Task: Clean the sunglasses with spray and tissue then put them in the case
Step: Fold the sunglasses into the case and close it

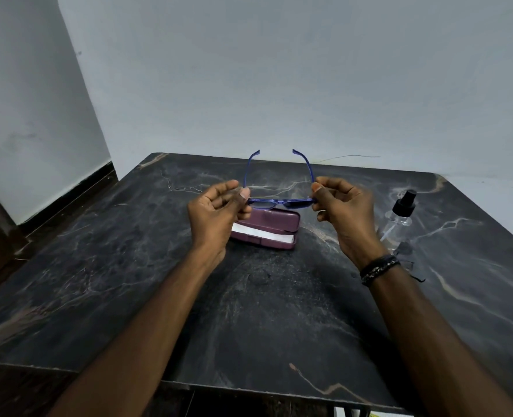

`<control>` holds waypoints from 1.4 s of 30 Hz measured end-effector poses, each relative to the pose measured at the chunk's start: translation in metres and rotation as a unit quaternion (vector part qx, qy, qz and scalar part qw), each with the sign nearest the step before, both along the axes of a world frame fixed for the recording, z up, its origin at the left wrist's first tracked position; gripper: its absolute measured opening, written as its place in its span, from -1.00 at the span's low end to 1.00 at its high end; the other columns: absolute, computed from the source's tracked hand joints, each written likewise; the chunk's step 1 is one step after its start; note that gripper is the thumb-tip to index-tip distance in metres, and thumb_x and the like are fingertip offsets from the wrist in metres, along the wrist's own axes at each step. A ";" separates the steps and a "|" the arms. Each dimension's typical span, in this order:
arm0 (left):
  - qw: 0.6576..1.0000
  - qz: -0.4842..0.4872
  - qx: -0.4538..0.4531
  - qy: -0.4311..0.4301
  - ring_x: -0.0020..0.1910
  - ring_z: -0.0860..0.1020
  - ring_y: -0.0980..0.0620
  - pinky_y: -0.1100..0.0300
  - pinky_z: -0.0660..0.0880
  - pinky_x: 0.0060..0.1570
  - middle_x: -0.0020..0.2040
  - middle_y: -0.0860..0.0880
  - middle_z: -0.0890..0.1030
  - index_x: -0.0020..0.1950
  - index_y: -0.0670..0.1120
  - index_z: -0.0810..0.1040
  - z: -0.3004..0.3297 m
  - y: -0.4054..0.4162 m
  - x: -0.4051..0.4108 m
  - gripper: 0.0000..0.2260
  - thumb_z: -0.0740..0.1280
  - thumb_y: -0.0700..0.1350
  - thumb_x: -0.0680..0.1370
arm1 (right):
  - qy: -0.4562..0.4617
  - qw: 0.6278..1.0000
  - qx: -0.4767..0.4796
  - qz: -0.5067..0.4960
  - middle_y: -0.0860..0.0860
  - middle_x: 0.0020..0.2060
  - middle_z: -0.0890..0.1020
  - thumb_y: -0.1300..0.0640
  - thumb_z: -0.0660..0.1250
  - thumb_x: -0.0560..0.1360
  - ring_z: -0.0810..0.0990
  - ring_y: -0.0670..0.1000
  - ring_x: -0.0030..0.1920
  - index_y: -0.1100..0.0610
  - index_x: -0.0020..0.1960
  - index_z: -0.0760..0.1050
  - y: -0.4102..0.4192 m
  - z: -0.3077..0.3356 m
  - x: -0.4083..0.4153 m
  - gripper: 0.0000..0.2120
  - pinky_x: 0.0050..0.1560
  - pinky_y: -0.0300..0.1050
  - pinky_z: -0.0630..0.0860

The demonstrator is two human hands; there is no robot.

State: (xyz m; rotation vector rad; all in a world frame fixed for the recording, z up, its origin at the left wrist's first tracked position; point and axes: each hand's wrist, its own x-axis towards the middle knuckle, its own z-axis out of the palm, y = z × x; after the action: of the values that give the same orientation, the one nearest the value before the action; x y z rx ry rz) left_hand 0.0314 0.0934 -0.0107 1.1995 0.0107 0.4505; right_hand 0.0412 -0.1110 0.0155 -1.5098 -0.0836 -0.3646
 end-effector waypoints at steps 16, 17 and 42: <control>0.998 0.039 0.043 0.020 -0.40 0.64 0.00 0.22 0.60 -0.33 -0.30 -0.12 0.69 -0.07 -0.21 0.68 -0.004 0.001 0.003 -0.93 0.48 -0.24 0.48 | -0.012 0.986 -0.165 0.036 0.01 -0.36 0.66 0.26 0.37 0.52 0.52 -0.15 -0.43 0.07 -0.19 0.64 0.002 0.004 -0.006 -0.83 -0.39 -0.25 0.47; 0.998 0.041 0.049 0.019 -0.40 0.64 0.00 0.21 0.60 -0.32 -0.32 -0.10 0.69 -0.08 -0.19 0.68 -0.004 0.001 0.003 -0.95 0.48 -0.23 0.48 | -0.008 0.985 -0.165 0.040 0.03 -0.36 0.66 0.25 0.38 0.52 0.51 -0.12 -0.43 0.09 -0.18 0.65 0.001 0.005 -0.006 -0.85 -0.39 -0.22 0.47; 0.993 0.015 0.114 0.016 -0.37 0.66 -0.07 0.09 0.65 -0.28 -0.32 -0.15 0.67 -0.12 -0.16 0.67 -0.007 0.005 0.004 -0.99 0.46 -0.24 0.50 | 0.038 0.994 -0.086 0.059 0.26 -0.16 0.68 0.23 0.47 0.43 0.58 -0.02 -0.36 0.36 -0.06 0.63 -0.012 -0.003 0.003 -0.81 -0.33 -0.23 0.54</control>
State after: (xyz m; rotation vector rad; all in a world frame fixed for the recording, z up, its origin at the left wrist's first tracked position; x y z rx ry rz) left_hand 0.0354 0.0987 -0.0182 1.4335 0.0053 0.4674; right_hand 0.0440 -0.1231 0.0128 -1.6786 -0.1466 -0.2086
